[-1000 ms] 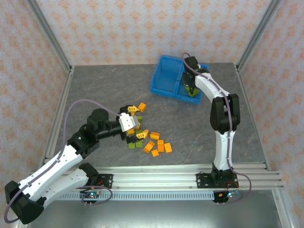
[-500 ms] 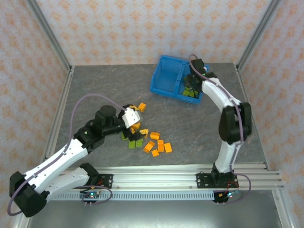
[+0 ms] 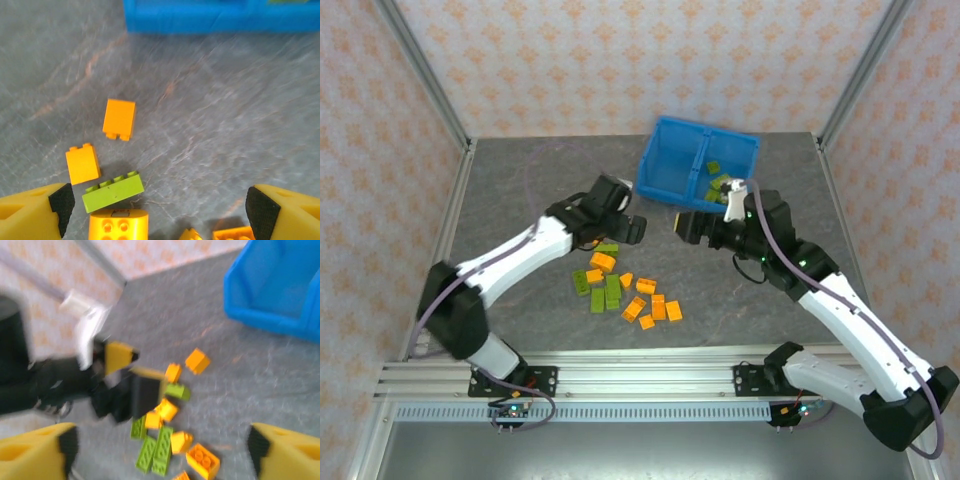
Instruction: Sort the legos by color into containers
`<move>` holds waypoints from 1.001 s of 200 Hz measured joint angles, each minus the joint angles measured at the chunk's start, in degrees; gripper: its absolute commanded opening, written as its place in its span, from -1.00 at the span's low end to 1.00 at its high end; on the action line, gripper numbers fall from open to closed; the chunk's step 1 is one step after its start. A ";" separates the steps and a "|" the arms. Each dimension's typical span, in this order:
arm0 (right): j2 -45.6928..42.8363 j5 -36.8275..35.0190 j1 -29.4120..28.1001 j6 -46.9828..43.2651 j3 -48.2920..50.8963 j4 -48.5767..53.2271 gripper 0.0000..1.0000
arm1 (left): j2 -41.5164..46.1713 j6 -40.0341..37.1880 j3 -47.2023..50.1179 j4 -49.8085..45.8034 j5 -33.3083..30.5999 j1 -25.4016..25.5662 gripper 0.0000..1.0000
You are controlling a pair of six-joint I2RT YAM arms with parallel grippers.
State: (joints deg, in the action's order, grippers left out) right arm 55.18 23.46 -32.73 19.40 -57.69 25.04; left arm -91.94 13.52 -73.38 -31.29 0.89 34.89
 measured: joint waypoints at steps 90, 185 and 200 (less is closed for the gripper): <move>-2.95 2.27 -0.68 -0.79 2.45 11.26 0.92 | -25.40 -1.31 -15.98 -3.63 -3.19 -3.65 0.74; -2.71 2.51 -0.68 -0.90 1.77 13.18 0.90 | -30.93 -3.28 -17.97 -3.63 -2.14 -6.82 -0.04; -2.34 2.49 -0.68 -0.24 1.77 13.16 0.90 | -30.93 -3.04 -17.64 -3.04 -1.01 -6.93 -0.18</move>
State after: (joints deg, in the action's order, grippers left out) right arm 52.84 25.96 -33.41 19.16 -55.92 38.20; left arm -122.87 10.48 -91.02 -34.33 -0.12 27.97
